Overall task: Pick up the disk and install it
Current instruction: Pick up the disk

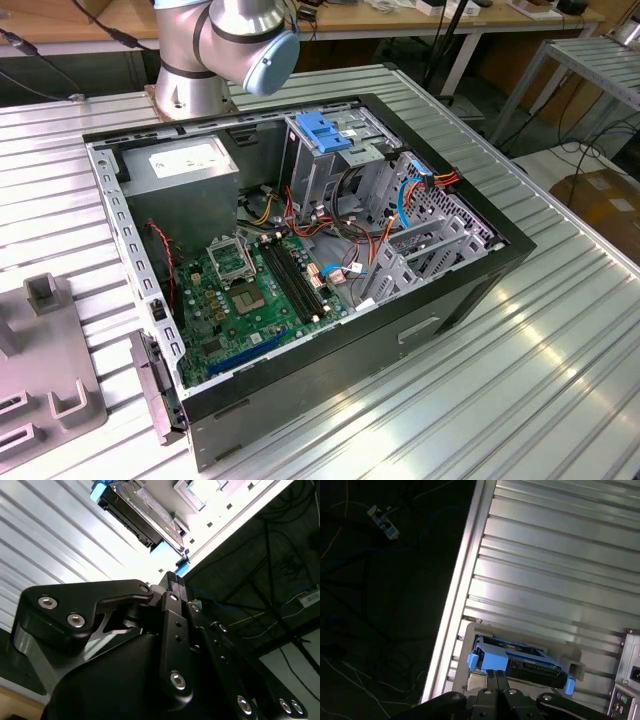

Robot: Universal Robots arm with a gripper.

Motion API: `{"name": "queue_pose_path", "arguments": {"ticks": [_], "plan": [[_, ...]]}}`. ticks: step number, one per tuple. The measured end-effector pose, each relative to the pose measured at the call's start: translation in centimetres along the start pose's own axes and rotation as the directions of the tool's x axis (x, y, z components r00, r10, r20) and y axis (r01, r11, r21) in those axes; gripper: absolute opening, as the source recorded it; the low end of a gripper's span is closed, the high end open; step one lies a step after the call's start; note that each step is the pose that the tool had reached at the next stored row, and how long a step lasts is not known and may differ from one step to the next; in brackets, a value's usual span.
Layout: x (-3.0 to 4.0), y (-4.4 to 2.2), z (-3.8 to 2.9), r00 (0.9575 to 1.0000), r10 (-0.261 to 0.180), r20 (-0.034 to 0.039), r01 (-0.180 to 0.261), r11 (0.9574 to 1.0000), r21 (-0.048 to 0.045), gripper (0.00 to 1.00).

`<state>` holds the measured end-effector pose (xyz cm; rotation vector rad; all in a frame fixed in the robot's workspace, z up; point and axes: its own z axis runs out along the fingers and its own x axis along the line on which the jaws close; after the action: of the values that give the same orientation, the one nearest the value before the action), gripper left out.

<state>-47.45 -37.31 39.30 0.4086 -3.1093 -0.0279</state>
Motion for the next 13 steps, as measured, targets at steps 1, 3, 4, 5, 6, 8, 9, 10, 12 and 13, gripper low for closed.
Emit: {"name": "queue_pose_path", "arguments": {"ticks": [1,3,4,5,6,8,9,10,12,13], "plan": [[0.0,0.0,0.0,0.9999,-0.016,-0.0002,0.016,0.9999,0.0001,0.1],[0.0,0.0,0.03,0.9954,-0.096,-0.0011,0.096,0.9954,0.0017,0.1],[0.0,0.0,0.05,0.9917,-0.128,-0.0016,0.128,0.9917,0.0035,0.1],[0.0,0.0,0.05,0.989,-0.148,-0.0021,0.148,0.989,0.0052,0.1],[0.0,0.0,0.06,0.9865,-0.164,-0.0025,0.164,0.9865,0.0066,0.1],[0.0,0.0,0.09,0.9758,-0.218,-0.0045,0.218,0.9758,0.0124,0.1],[0.0,0.0,0.1,0.9693,-0.246,-0.0058,0.246,0.9692,0.0156,0.1],[0.0,0.0,0.12,0.9612,-0.276,-0.008,0.276,0.9609,0.0202,0.1],[0.0,0.0,0.13,0.95,-0.312,-0.0114,0.312,0.9497,0.0274,0.1],[0.0,0.0,0.14,0.9409,-0.338,-0.0146,0.339,0.9403,0.0336,0.1]]}}
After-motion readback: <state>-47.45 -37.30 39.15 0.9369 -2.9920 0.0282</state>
